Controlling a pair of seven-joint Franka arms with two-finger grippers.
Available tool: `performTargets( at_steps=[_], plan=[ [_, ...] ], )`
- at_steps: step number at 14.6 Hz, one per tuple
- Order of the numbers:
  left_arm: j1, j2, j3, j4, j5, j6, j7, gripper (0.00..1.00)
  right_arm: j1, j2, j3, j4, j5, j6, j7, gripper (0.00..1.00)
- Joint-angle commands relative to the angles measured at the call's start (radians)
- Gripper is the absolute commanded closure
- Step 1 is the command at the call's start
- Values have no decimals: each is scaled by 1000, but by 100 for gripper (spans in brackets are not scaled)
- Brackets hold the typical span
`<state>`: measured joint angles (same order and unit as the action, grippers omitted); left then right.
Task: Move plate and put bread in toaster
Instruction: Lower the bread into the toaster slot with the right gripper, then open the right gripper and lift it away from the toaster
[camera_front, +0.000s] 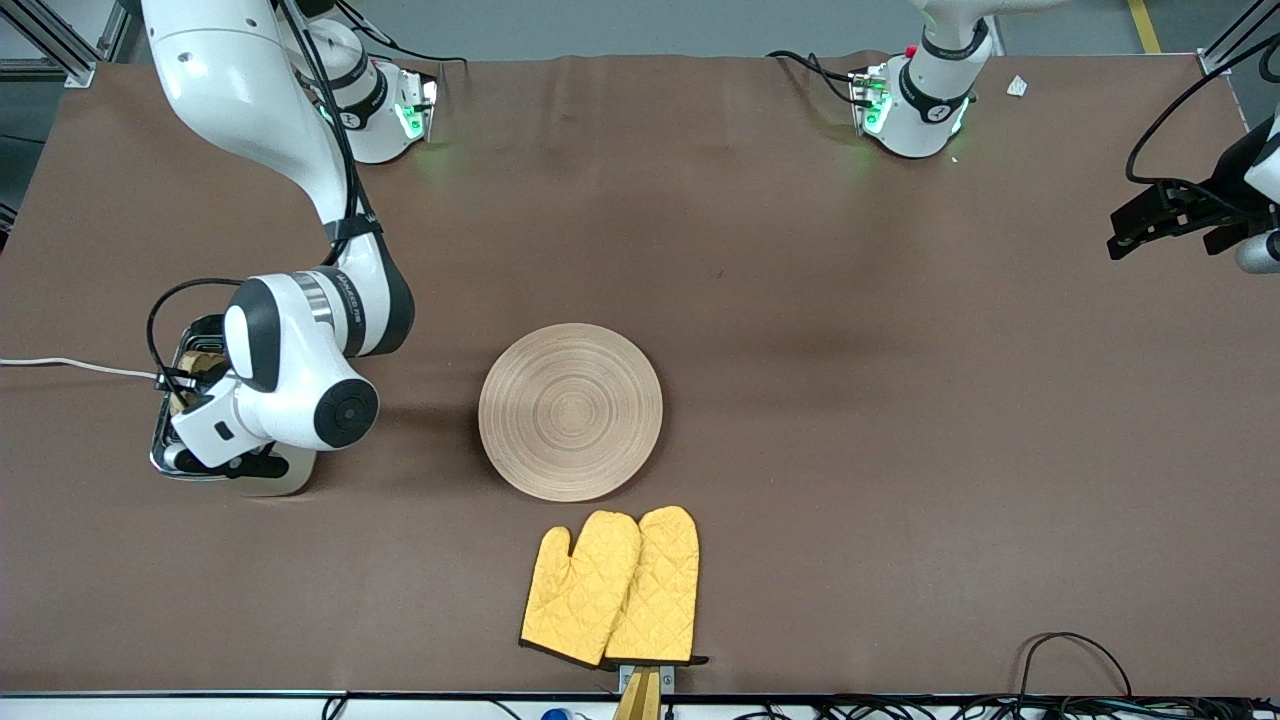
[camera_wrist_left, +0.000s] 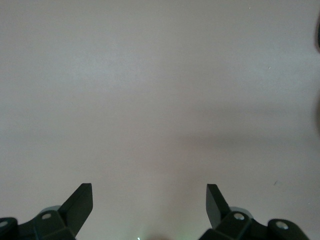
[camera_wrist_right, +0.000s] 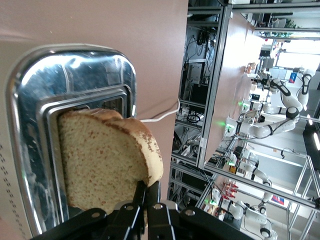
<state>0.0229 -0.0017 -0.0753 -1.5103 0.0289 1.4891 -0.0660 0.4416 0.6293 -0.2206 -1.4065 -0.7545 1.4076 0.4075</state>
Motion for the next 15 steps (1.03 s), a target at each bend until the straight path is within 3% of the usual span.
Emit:
performTargets(
  at_steps=[1,2,4,7,9,15],
  plan=[
    [-5,-17,8,-16,11,2,9,0,-15,35,10,-6,-2,8,10,49],
    [-5,-17,8,-16,12,0,9,0,-20,38,10,-6,33,14,8,20],
    [-5,-17,8,-16,13,-1,9,0,-29,32,10,4,95,31,8,0],
    [-6,-17,8,-18,13,-3,9,0,-26,20,9,32,205,28,7,0],
    [-6,-17,8,-16,13,-3,9,0,-20,3,12,72,228,17,-2,0],
    [-5,-17,9,-16,14,-4,11,0,-47,-183,7,75,438,19,-12,0]
  ],
)
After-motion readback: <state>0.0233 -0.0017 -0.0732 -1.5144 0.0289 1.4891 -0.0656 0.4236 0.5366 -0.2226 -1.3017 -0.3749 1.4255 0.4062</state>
